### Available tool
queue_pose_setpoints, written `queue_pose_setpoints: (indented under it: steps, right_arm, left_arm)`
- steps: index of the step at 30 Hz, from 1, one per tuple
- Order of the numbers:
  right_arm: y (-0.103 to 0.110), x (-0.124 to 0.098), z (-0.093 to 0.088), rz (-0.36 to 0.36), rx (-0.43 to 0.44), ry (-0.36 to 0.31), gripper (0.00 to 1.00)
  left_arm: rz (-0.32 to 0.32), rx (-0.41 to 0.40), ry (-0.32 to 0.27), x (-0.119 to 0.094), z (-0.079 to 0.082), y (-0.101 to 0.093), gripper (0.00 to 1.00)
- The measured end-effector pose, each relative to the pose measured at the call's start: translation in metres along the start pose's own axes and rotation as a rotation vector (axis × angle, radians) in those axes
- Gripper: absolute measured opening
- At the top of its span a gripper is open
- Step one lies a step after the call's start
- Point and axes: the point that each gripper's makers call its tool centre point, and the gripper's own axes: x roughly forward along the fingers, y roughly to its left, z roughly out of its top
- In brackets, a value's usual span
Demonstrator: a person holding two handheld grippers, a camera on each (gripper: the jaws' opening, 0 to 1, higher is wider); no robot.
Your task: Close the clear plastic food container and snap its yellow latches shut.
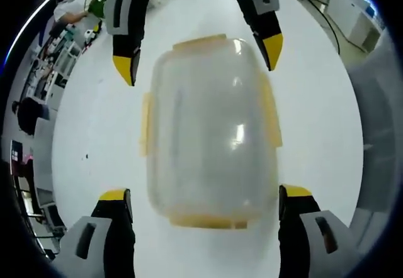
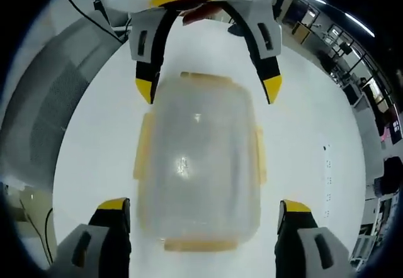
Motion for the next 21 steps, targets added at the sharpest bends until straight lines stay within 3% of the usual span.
queue_pose_setpoints:
  steps: [3, 4, 5, 6, 7, 9, 21]
  right_arm:
    - [0.001, 0.003, -0.004, 0.001, -0.012, 0.019, 0.96]
    - [0.003, 0.004, -0.008, 0.013, -0.016, 0.047, 0.86]
    - [0.013, 0.003, -0.012, 0.078, -0.03, 0.079, 0.81]
    - [0.006, 0.007, -0.007, 0.018, -0.032, 0.053, 0.8]
    - [0.005, 0.006, -0.007, 0.017, -0.051, 0.06, 0.79]
    - [0.003, 0.005, -0.007, 0.016, -0.051, 0.068, 0.79]
    - [0.008, 0.003, -0.007, 0.021, -0.048, 0.064, 0.79]
  left_arm:
    - [-0.001, 0.017, 0.019, 0.004, -0.004, -0.001, 0.93]
    - [-0.006, 0.018, 0.028, 0.006, -0.006, -0.002, 0.91]
    - [-0.015, 0.018, 0.037, 0.007, -0.008, -0.004, 0.86]
    - [-0.04, 0.027, 0.065, 0.007, -0.012, -0.009, 0.8]
    - [-0.023, 0.033, 0.055, 0.01, -0.01, -0.008, 0.8]
    - [0.008, 0.101, 0.107, 0.008, -0.016, -0.003, 0.78]
    - [-0.006, 0.081, 0.092, 0.008, -0.014, -0.005, 0.78]
